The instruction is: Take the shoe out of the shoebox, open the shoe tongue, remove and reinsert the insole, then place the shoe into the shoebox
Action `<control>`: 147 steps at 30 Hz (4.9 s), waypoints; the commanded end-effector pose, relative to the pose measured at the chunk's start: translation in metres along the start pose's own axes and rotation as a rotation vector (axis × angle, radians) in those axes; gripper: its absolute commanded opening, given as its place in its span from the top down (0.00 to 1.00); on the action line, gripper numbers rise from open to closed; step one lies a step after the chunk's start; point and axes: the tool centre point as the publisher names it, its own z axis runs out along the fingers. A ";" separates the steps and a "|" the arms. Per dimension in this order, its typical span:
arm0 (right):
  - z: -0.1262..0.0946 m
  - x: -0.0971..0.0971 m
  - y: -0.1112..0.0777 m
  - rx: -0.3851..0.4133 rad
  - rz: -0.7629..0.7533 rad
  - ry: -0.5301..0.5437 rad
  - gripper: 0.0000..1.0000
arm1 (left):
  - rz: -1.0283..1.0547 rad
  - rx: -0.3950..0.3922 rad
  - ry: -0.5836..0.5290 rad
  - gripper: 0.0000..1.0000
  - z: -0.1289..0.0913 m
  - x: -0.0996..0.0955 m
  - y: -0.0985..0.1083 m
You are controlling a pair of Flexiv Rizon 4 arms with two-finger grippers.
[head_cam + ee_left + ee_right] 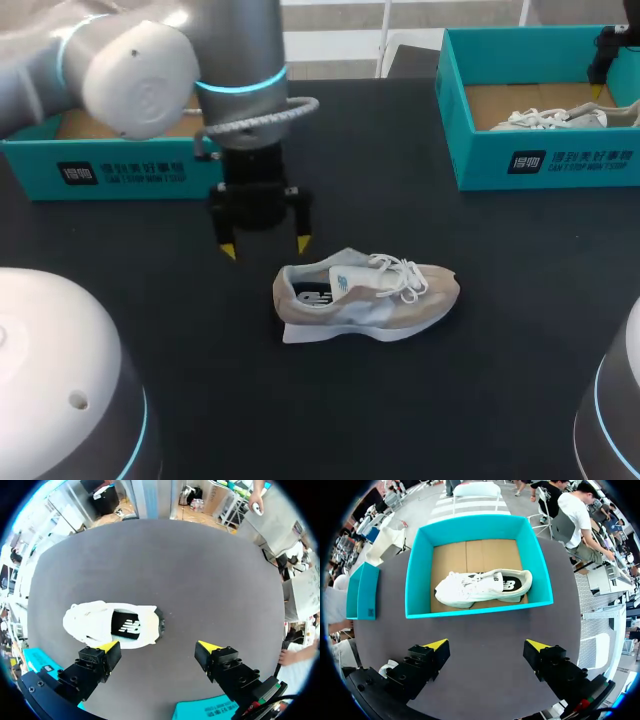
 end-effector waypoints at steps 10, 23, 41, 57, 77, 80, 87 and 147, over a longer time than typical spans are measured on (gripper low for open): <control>0.000 0.000 0.000 0.000 0.000 0.001 0.00 | -0.009 -0.002 -0.173 0.00 -0.002 0.030 -0.004; 0.000 0.000 0.000 0.000 0.000 0.001 0.00 | -0.471 0.331 -0.548 0.00 -0.014 0.078 -0.009; 0.000 0.000 0.000 0.000 0.000 0.001 0.00 | -0.793 0.343 -0.653 0.00 0.014 0.086 -0.006; 0.000 0.000 0.000 0.000 0.000 0.001 0.00 | -1.227 0.488 -0.843 0.00 0.060 0.106 0.009; 0.000 0.000 0.000 0.000 0.000 0.001 0.00 | -1.262 0.764 -0.843 0.00 0.105 0.061 -0.019; 0.000 0.000 0.000 0.000 0.000 0.001 0.00 | -1.246 0.808 -0.838 0.00 0.110 0.046 -0.027; 0.000 0.000 0.000 0.000 0.000 0.001 0.00 | -1.241 0.799 -0.827 0.00 0.117 0.035 -0.037; 0.000 0.000 0.000 0.000 0.000 0.001 0.00 | -1.212 0.724 -0.941 0.24 0.154 -0.055 -0.013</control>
